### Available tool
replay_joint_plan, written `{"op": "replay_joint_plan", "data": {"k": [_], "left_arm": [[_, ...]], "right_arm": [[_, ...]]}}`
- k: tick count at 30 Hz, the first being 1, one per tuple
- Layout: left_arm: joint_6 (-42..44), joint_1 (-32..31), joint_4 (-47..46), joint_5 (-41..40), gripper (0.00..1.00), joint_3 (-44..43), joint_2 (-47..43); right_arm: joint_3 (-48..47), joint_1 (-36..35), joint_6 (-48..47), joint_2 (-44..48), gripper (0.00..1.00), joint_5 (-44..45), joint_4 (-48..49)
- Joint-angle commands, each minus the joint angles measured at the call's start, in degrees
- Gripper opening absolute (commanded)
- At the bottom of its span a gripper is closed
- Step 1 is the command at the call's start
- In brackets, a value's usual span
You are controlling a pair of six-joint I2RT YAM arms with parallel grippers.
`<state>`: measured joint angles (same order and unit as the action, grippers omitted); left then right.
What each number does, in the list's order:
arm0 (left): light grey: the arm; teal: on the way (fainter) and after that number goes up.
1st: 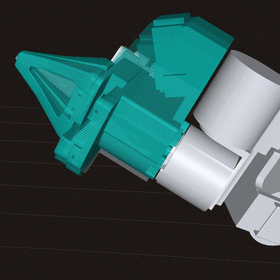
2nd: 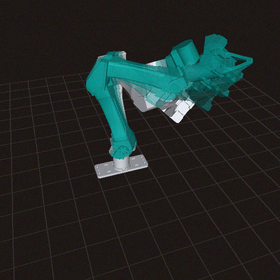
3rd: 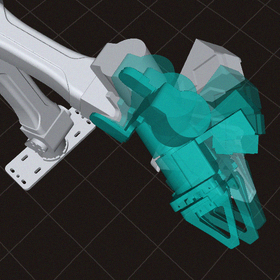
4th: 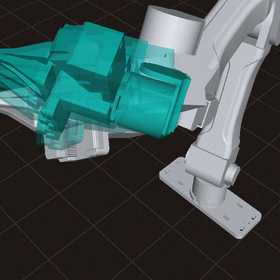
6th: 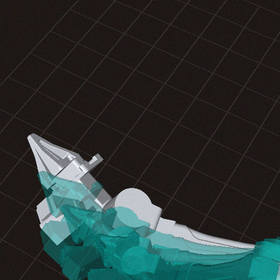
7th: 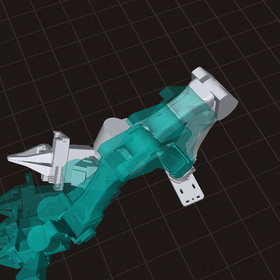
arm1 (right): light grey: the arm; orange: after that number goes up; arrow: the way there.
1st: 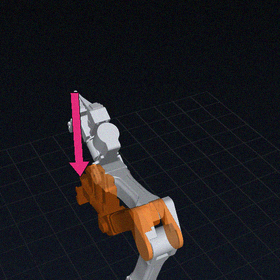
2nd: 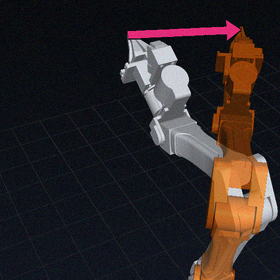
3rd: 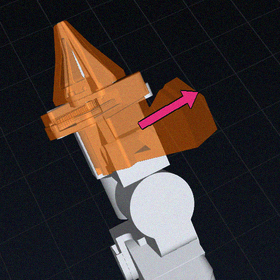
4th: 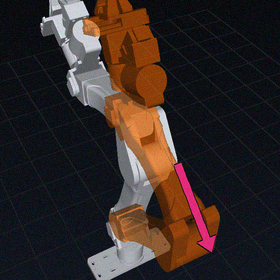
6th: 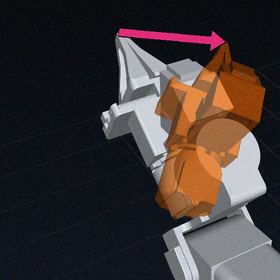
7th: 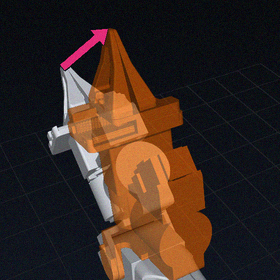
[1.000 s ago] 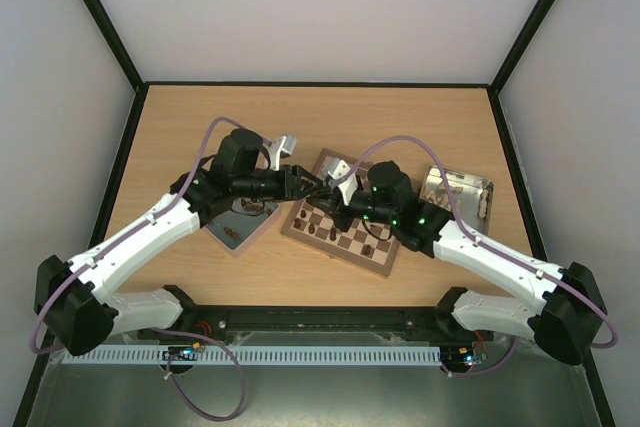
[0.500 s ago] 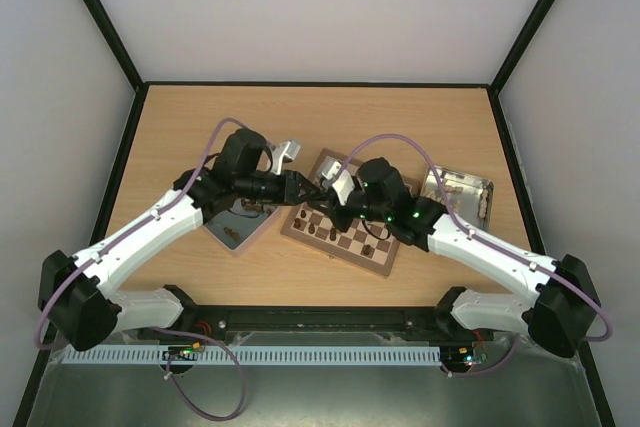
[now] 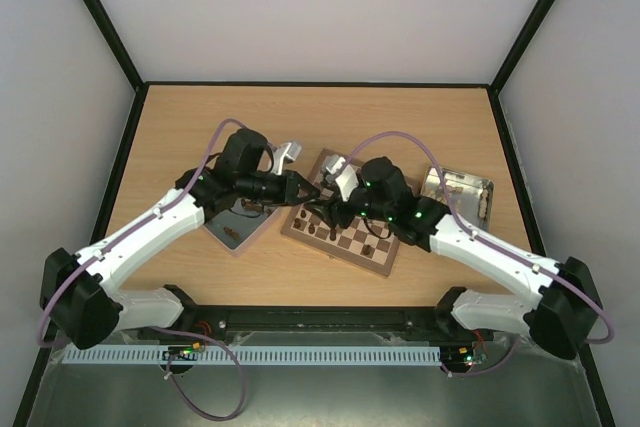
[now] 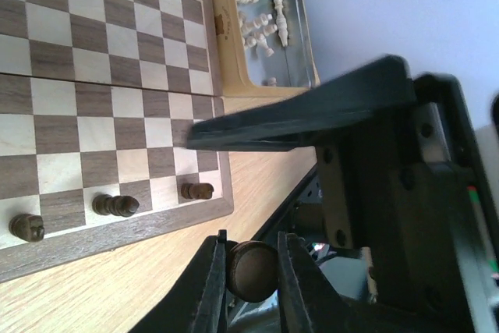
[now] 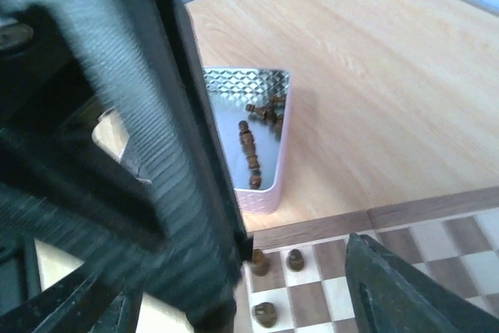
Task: Set up the chess pieces on the board
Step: Place the chess piece on the chessboard.
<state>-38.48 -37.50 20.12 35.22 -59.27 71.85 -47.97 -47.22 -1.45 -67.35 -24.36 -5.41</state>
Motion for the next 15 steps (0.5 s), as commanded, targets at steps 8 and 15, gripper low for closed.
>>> {"op": "replay_joint_plan", "data": {"k": [8, 15], "left_arm": [[-19.2, 5.5, -16.7, 3.5, 0.05, 5.0, -4.8], [-42.8, 5.7, -38.9, 5.2, 0.07, 8.0, -4.9]], "right_arm": [[9.8, 0.3, 26.6, 17.4, 0.86, 13.4, 17.7], [9.2, 1.9, 63.3, 15.6, 0.86, 21.9, 26.4]]}}
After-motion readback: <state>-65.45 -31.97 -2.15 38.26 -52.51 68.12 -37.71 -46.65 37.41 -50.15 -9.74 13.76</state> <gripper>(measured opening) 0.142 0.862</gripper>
